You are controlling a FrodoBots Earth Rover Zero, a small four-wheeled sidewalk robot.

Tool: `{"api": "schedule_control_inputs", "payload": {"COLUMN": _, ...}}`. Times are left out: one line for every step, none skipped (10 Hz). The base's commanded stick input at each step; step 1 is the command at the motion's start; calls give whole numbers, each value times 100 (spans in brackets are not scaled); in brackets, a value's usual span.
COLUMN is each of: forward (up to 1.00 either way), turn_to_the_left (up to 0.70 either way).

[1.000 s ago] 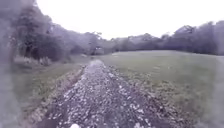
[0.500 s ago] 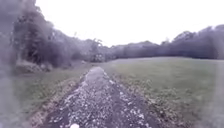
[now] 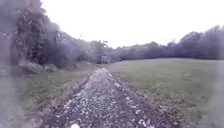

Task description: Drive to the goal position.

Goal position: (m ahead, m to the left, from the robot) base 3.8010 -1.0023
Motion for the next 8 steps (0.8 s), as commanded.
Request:
{"api": "schedule_control_inputs", "payload": {"forward": 70, "turn_to_the_left": 0}}
{"api": "schedule_control_inputs", "payload": {"forward": 70, "turn_to_the_left": 0}}
{"api": "schedule_control_inputs", "payload": {"forward": 70, "turn_to_the_left": 0}}
{"api": "schedule_control_inputs", "payload": {"forward": 70, "turn_to_the_left": 0}}
{"api": "schedule_control_inputs", "payload": {"forward": 70, "turn_to_the_left": 0}}
{"api": "schedule_control_inputs", "payload": {"forward": 70, "turn_to_the_left": 0}}
{"api": "schedule_control_inputs", "payload": {"forward": 70, "turn_to_the_left": 0}}
{"api": "schedule_control_inputs", "payload": {"forward": 70, "turn_to_the_left": 0}}
